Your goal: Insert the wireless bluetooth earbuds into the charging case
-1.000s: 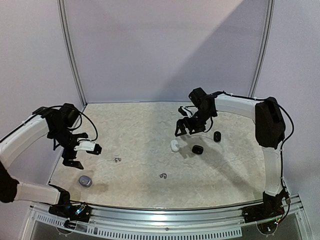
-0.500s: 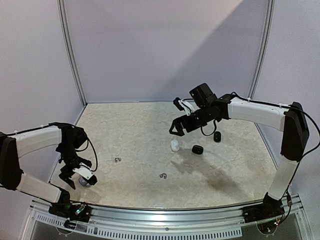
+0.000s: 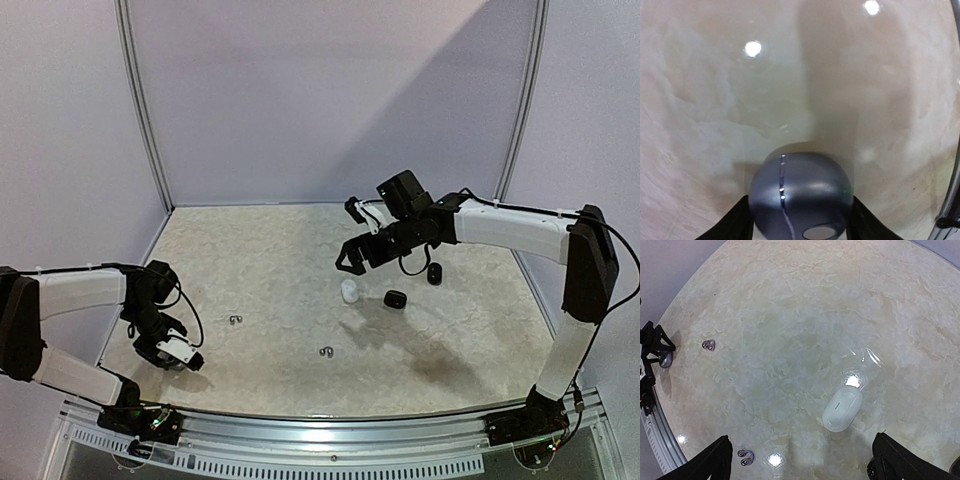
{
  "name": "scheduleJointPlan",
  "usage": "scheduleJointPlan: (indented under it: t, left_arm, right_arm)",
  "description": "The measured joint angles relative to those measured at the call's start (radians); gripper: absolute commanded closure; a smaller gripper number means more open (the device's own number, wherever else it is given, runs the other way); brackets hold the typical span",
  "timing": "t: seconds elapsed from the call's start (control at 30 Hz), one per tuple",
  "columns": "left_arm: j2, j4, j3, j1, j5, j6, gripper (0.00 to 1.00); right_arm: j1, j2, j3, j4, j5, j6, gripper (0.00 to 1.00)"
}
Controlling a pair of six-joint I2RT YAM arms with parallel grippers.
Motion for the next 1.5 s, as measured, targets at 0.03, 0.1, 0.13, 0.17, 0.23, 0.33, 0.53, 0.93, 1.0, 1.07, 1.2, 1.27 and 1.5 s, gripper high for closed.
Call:
scheduleJointPlan:
  t: [0.03, 0.1, 0.13, 0.17, 0.23, 0.33, 0.53, 0.93, 1.0, 1.07, 1.2, 1.27, 1.5]
  left_arm:
    - [0.0, 0.008, -0.001, 0.0, 0.0, -0.001, 0.55]
    - [-0.006, 0.018, -0.005, 0.0, -0.003, 0.0, 0.62]
    - [-0.01, 0.017, -0.006, 0.0, -0.004, -0.002, 0.65]
    - [-0.014, 0.016, -0.008, 0.0, -0.006, -0.01, 0.67]
    - [-0.018, 0.013, -0.01, 0.0, -0.008, -0.029, 0.7]
    - [-0.024, -0.007, -0.002, 0.0, -0.007, -0.093, 0.74]
    - [-0.065, -0.129, 0.218, -0.001, 0.048, -0.328, 0.74]
    - [-0.386, 0.206, 0.286, -0.257, 0.021, -0.74, 0.76]
    - [-0.36, 0.236, 0.284, -0.286, -0.003, -0.784, 0.76]
    - [-0.346, 0.265, 0.275, -0.315, -0.028, -0.818, 0.76]
    - [-0.347, 0.294, 0.252, -0.363, -0.059, -0.858, 0.76]
    - [-0.347, 0.301, 0.244, -0.379, -0.066, -0.873, 0.76]
    - [-0.347, 0.328, 0.23, -0.398, -0.087, -0.91, 0.76]
  right_arm:
    - [0.0, 0.0, 0.0, 0.001, 0.0, 0.0, 0.01]
    - [0.002, 0.0, 0.0, 0.001, 0.0, 0.0, 0.01]
    - [0.002, 0.0, 0.0, 0.001, 0.0, 0.0, 0.01]
    - [0.002, 0.0, 0.0, 0.002, 0.0, 0.001, 0.01]
    - [0.003, 0.0, 0.0, 0.013, 0.002, 0.005, 0.01]
    - [0.003, -0.003, 0.0, 0.037, 0.002, 0.026, 0.01]
    - [0.003, -0.022, 0.0, 0.133, -0.01, 0.104, 0.08]
    - [0.15, 0.155, 0.219, 0.529, -0.219, 0.343, 0.22]
    - [0.188, 0.237, 0.294, 0.569, -0.266, 0.381, 0.23]
    - [0.22, 0.315, 0.358, 0.591, -0.297, 0.414, 0.24]
    - [0.261, 0.428, 0.429, 0.616, -0.356, 0.463, 0.3]
    - [0.274, 0.472, 0.463, 0.615, -0.383, 0.481, 0.34]
    - [0.289, 0.503, 0.504, 0.621, -0.429, 0.495, 0.77]
